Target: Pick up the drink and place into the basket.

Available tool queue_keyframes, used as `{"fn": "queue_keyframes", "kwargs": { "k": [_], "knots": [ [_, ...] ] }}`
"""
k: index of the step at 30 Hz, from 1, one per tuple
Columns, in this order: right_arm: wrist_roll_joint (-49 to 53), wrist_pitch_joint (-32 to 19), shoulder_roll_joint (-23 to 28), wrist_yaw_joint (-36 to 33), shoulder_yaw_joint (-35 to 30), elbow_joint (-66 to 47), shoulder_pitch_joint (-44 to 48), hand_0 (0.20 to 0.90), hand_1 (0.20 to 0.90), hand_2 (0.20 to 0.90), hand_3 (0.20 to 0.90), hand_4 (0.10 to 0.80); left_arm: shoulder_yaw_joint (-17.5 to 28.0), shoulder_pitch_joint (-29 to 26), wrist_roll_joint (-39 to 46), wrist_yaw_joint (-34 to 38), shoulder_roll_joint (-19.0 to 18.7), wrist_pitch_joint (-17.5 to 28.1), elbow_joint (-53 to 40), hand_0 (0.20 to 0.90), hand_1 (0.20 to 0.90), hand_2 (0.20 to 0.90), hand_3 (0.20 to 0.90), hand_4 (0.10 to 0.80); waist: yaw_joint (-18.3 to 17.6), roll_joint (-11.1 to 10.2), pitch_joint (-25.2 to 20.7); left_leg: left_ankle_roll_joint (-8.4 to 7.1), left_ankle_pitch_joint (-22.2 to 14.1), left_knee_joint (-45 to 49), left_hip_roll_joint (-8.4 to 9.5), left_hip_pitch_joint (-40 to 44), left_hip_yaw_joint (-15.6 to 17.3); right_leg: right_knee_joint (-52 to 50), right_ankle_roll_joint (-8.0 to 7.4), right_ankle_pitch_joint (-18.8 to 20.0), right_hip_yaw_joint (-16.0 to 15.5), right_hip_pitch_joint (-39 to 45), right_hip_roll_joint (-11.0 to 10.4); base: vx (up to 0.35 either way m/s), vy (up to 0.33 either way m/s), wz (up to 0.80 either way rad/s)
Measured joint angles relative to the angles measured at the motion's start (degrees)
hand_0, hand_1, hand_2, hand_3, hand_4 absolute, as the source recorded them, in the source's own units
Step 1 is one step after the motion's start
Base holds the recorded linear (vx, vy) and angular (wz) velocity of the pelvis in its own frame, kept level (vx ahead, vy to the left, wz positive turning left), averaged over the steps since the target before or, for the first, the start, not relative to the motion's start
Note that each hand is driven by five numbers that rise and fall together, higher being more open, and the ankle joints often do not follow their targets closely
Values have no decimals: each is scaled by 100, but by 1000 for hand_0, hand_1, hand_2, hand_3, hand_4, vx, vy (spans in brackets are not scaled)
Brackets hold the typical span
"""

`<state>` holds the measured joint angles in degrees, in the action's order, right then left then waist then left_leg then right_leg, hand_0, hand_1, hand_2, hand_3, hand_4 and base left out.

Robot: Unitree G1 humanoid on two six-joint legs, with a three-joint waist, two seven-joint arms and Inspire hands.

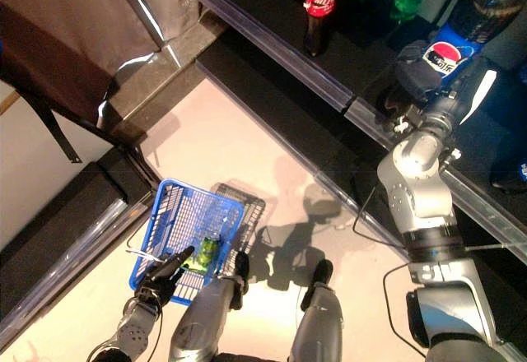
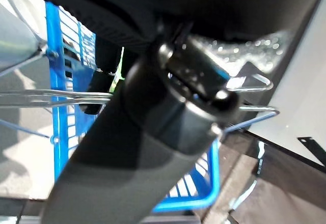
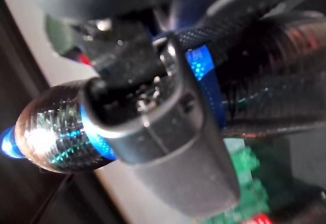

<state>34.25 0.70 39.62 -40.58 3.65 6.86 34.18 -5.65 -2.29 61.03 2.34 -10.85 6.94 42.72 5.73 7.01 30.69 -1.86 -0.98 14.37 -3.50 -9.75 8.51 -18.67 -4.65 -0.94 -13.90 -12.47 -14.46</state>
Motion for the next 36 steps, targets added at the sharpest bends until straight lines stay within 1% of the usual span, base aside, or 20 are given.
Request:
{"fn": "queue_keyframes", "kwargs": {
  "k": [4, 8, 10, 11, 12, 13, 17, 18, 21, 24, 27, 29, 31, 36],
  "knots": [
    [-69, 7, -21, 418, 1, -357, -472, 300, 300, 300, 200, 100, 28, 161, -22, -53, 1, 32, -221, 300, 300, 300, 200, 100, 12, -7, -3, -42, 10, -92, -4, 206, 11, 20, -14, -70, -13, 180, 14, 65, -8, 1],
    [-71, 75, -60, 992, 11, -844, -937, 300, 300, 300, 200, 100, 90, 391, -144, -68, 0, 57, -509, 300, 300, 300, 200, 100, 1, -11, -5, -66, 20, -311, -7, 515, 11, 113, -64, -105, -49, 447, 33, 64, 1, 0],
    [-69, 95, -160, 1158, 17, -1048, -1041, 300, 300, 300, 200, 100, 94, 479, -146, -70, 0, 53, -671, 300, 300, 300, 200, 100, -11, -19, -9, -76, 27, -374, -19, 605, 8, 177, -71, -105, -74, 538, 55, 57, -9, 2],
    [-62, 127, -314, 1338, 35, -1361, -1202, 300, 300, 300, 200, 100, 97, 631, -158, -74, 4, 38, -945, 300, 300, 300, 200, 100, -41, -44, -21, -98, 42, -463, -29, 695, -2, 232, -76, -106, -114, 629, 75, 44, -12, 5],
    [-61, 128, -348, 1432, 77, -1507, -1263, 300, 300, 300, 200, 100, 98, 700, -164, -89, 4, 39, -1060, 300, 300, 300, 200, 100, -44, -57, -28, -101, 44, -487, -34, 718, -7, 239, -74, -112, -124, 647, 80, 56, -25, 4],
    [-58, 151, -384, 1682, 245, -1738, -1298, 300, 300, 300, 200, 100, 112, 775, -170, -106, 4, 2, -1268, 300, 300, 300, 200, 100, -40, -74, -37, -117, 55, -544, -49, 775, -16, 265, -76, -119, -135, 694, 97, 41, -29, 2],
    [-51, 303, -462, 2205, 600, -2128, -1298, 300, 300, 300, 200, 100, 124, 754, -272, -106, 3, -108, -1670, 300, 300, 300, 200, 100, 47, -106, -52, -134, 66, -601, -68, 868, -62, 284, -72, -146, -145, 796, 118, 18, -10, 3],
    [-45, 337, -491, 2440, 757, -2245, -1296, 300, 300, 300, 200, 100, 133, 739, -338, -112, 0, -116, -1846, 300, 300, 300, 200, 100, 63, -138, -68, -147, 75, -609, -66, 873, -116, 284, -76, -165, -164, 829, 120, 29, -8, 15],
    [-46, 429, -557, 2755, 1188, -2446, -1295, 300, 300, 300, 200, 100, 152, 758, -394, -107, -67, -159, -2261, 300, 300, 300, 200, 100, 179, -250, -123, -160, 83, -624, -80, 884, -124, 283, -70, -180, -193, 853, 134, 28, -13, 7],
    [-46, 552, -571, 2854, 1463, -2547, -1293, 300, 300, 300, 200, 100, 154, 758, -399, -107, -175, -178, -2531, 300, 300, 300, 200, 100, 242, -297, -147, -169, 91, -623, -78, 892, -193, 300, -70, -190, -295, 926, 130, 24, -21, 12],
    [-45, 622, -609, 2847, 1651, -2549, -1286, 300, 300, 300, 200, 100, 158, 765, -445, -113, -278, -196, -2783, 300, 300, 300, 200, 100, 386, -306, -151, -185, 102, -631, -84, 912, -288, 298, -60, -209, -341, 975, 137, 21, -28, 11],
    [-44, 686, -639, 2789, 1739, -2548, -1286, 300, 300, 300, 200, 100, 158, 771, -448, -134, -361, -227, -2925, 300, 300, 300, 200, 100, 443, -308, -152, -192, 107, -631, -83, 913, -329, 316, -60, -218, -427, 1028, 135, 11, -20, 16],
    [-41, 741, -712, 2726, 1815, -2548, -1283, 300, 300, 300, 200, 100, 158, 770, -569, -190, -480, -317, -3144, 300, 300, 300, 200, 100, 527, -310, -153, -201, 114, -636, -85, 911, -415, 341, -58, -222, -474, 1066, 142, 3, -28, 12],
    [-36, 776, -884, 2478, 2107, -2548, -1191, 300, 300, 300, 200, 100, 155, 773, -619, -245, -674, -470, -3600, 300, 300, 300, 200, 100, 676, -348, -173, -205, 116, -647, -85, 908, -492, 404, -64, -225, -568, 1142, 151, -1, -21, 9]
  ]
}}
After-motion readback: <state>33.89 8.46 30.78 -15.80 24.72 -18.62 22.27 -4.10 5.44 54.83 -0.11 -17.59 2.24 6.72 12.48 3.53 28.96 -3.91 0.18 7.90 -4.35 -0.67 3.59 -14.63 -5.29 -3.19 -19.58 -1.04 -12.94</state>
